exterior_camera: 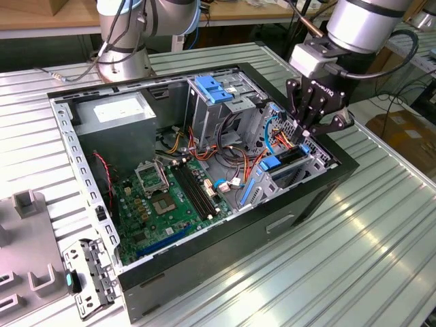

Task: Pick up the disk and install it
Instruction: 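Insert the second disk wire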

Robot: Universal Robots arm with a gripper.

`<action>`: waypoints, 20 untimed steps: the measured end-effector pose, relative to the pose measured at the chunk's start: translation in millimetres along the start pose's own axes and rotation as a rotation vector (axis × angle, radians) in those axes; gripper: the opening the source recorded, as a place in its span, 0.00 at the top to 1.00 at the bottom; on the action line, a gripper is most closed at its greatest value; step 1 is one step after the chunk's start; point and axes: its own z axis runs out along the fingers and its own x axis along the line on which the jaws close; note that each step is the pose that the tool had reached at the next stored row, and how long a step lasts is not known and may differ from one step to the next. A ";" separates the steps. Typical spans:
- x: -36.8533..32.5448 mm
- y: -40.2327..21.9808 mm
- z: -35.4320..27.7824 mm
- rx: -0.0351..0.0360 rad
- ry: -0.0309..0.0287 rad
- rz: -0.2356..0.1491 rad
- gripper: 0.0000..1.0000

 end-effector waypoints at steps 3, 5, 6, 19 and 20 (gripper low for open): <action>0.4 0.1 -13.6 -0.0022 0.0000 0.000 0.89; 0.5 1.2 -18.8 -0.0044 -0.0004 0.000 0.89; 0.4 3.6 -18.8 -0.0047 -0.0002 0.000 0.89; -15.8 16.5 -28.1 -0.0357 0.0359 -0.001 0.89; -17.2 16.4 -28.3 -0.0358 0.0365 -0.001 0.89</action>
